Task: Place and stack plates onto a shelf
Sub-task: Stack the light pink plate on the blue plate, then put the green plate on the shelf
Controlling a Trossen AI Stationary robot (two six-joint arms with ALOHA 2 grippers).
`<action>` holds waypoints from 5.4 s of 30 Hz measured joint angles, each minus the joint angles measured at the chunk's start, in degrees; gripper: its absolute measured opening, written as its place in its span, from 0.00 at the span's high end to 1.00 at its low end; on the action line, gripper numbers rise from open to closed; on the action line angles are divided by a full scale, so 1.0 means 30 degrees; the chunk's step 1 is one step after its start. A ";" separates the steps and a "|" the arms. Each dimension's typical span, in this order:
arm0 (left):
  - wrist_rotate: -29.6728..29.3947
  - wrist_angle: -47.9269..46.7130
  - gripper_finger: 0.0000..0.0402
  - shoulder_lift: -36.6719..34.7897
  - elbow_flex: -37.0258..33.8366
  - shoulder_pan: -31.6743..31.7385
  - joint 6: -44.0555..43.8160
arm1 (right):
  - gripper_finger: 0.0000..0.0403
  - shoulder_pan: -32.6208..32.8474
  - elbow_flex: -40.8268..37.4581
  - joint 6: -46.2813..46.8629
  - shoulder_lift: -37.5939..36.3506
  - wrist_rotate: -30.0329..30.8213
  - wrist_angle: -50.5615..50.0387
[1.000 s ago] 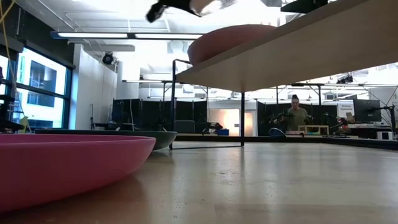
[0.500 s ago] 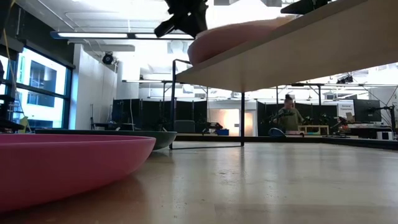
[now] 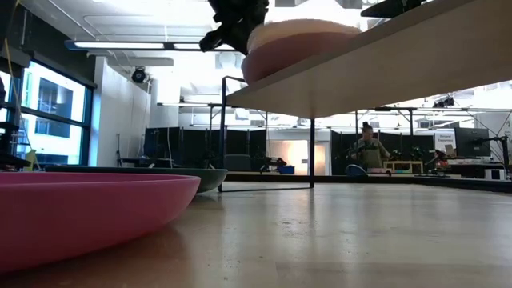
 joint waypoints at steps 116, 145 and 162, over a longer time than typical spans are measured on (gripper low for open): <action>0.2662 -0.0307 1.00 -1.8344 -1.5474 -0.1123 -0.5855 | 0.48 0.0000 -0.0006 0.1944 0.2409 -0.5988 0.3330; 0.1686 0.5548 1.00 -0.4045 -0.4814 -0.7062 -0.9104 | 0.48 0.5447 0.5132 0.3144 0.1833 -1.4548 -0.9507; 0.0369 0.3659 1.00 0.0866 -0.1217 -0.6906 -0.9835 | 0.48 0.8561 0.5138 1.2874 0.3483 -0.9033 -1.2079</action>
